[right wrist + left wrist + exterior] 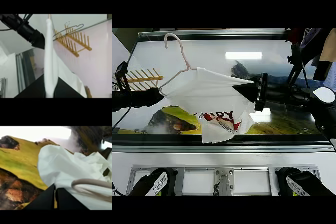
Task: Fold the clothes and pants, and hang the long-sleeved shirts on hangers.
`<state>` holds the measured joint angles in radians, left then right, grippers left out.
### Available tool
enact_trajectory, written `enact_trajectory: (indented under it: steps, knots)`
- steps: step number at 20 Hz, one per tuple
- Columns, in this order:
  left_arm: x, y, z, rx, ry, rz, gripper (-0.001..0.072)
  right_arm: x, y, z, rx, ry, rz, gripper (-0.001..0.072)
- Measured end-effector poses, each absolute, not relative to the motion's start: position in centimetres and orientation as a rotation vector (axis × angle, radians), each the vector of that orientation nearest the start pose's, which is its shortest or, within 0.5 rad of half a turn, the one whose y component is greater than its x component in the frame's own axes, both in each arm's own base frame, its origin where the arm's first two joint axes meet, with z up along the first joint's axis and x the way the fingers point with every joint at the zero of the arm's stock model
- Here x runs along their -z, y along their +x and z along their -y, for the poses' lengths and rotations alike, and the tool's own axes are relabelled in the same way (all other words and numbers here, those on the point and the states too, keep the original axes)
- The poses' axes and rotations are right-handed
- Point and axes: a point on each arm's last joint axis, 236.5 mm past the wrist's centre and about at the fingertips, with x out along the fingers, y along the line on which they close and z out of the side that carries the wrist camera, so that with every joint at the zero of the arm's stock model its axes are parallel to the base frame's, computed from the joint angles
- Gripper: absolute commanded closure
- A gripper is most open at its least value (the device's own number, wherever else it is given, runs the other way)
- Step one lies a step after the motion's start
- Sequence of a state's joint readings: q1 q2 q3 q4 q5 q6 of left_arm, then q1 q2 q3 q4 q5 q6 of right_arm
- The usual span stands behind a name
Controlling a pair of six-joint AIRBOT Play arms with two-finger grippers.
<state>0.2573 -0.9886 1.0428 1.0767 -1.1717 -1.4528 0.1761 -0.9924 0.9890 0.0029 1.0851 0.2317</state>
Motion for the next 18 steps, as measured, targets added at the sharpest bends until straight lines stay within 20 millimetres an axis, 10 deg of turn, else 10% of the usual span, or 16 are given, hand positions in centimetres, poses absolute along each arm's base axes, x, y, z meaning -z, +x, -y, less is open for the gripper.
enact_trajectory:
  steps: [12,18]
  knots:
    - [-9.9,36.3,3.1,0.171,-0.422,-0.983,0.0689,-27.9,30.6,-26.6,-1.261,0.222,-0.086,0.0698]
    - [-11.0,36.6,0.4,0.111,-0.451,-0.948,0.0689,-25.7,30.2,-26.8,-1.269,0.142,-0.151,0.0698]
